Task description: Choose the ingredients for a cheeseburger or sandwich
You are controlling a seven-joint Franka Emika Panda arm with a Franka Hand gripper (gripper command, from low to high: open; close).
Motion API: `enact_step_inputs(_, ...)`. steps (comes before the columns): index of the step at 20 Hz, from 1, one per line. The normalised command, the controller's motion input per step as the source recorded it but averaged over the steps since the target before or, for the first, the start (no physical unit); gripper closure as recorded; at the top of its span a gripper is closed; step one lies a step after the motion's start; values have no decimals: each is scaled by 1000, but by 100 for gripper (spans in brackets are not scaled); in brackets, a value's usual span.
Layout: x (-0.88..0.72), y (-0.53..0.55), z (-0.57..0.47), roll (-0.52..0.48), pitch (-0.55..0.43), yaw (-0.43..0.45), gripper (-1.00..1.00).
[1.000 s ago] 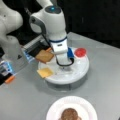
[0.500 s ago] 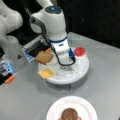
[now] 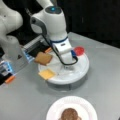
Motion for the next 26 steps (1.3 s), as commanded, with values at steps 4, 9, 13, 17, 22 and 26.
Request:
enact_step_inputs(4, 68, -92, -11, 94, -40, 215, -100)
enact_step_inputs(9, 60, -108, -6, 105, -36, 180, -100)
enact_step_inputs(13, 64, -73, -3, 109, -31, 140, -100)
enact_step_inputs(17, 65, -54, 3, 111, -24, 117, -100)
enact_step_inputs(22, 70, -59, 11, 117, -16, 90, -100)
enact_step_inputs(26, 41, -48, 37, 116, -1, 23, -100)
